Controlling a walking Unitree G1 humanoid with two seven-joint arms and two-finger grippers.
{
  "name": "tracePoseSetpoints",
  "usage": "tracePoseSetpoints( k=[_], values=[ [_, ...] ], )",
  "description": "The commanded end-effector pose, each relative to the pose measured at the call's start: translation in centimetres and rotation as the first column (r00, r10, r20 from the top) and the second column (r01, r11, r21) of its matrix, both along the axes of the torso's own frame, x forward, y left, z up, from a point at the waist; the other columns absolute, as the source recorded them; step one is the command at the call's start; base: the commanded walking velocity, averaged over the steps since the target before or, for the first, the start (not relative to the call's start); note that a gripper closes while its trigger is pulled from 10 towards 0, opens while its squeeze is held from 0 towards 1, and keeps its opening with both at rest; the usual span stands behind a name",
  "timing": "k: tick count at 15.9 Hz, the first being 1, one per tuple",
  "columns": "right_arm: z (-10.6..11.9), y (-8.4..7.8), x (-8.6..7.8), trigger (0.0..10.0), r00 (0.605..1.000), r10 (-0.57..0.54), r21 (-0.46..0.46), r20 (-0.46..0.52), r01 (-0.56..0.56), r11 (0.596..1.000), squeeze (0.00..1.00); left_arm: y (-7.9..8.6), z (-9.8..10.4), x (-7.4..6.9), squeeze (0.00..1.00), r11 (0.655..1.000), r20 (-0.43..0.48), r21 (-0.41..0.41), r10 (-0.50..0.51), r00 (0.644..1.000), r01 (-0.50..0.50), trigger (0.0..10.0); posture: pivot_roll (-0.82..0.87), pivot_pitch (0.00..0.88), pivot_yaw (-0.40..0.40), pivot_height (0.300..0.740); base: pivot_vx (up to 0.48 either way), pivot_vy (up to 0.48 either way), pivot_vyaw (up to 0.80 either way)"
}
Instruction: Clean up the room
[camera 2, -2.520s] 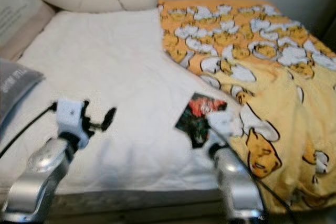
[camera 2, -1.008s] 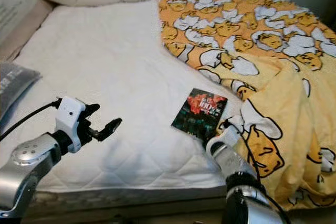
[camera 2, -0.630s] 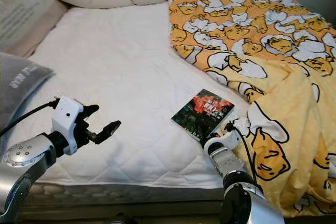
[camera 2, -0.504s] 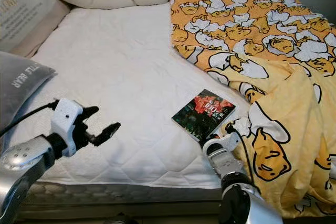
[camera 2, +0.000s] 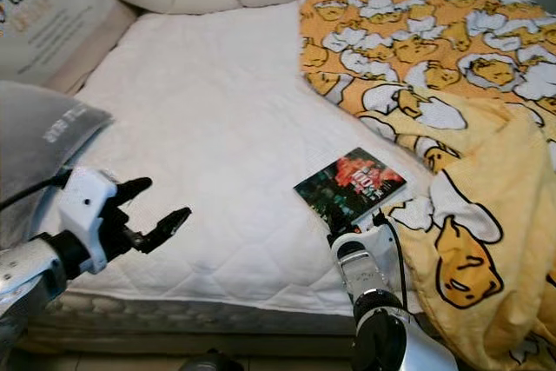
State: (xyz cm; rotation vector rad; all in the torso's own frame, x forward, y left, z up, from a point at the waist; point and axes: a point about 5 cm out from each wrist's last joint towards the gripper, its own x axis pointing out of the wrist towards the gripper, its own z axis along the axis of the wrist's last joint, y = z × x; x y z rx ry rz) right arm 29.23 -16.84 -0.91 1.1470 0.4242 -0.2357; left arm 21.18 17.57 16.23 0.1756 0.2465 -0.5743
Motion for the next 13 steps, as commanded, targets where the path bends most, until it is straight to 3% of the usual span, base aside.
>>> tracePoseSetpoints(
  k=[1,6,13],
  values=[
    [0.3,0.5,0.4,0.0,1.0,-0.013,0.028,0.021,0.012,1.0,0.0,0.3,0.3,-0.3,0.93,1.0,0.0,0.007,0.021,1.0,-0.021,10.0,0.39,0.03,0.118,0.74,0.0,0.0,0.0],
    [1.2,-0.3,1.2,0.0,0.991,-0.111,0.087,0.078,0.104,0.991,0.0,0.3,0.1,-0.9,0.93,0.998,-0.008,-0.002,0.058,0.998,-0.058,10.0,0.39,0.016,0.086,0.74,0.0,0.0,0.0],
    [1.7,-0.1,1.6,0.0,0.987,-0.123,0.127,0.104,0.109,0.986,0.0,0.5,-0.5,-0.1,0.93,0.996,0.002,0.006,0.089,0.996,-0.089,10.0,0.36,0.0,0.051,0.74,0.0,0.0,0.0]
  ],
)
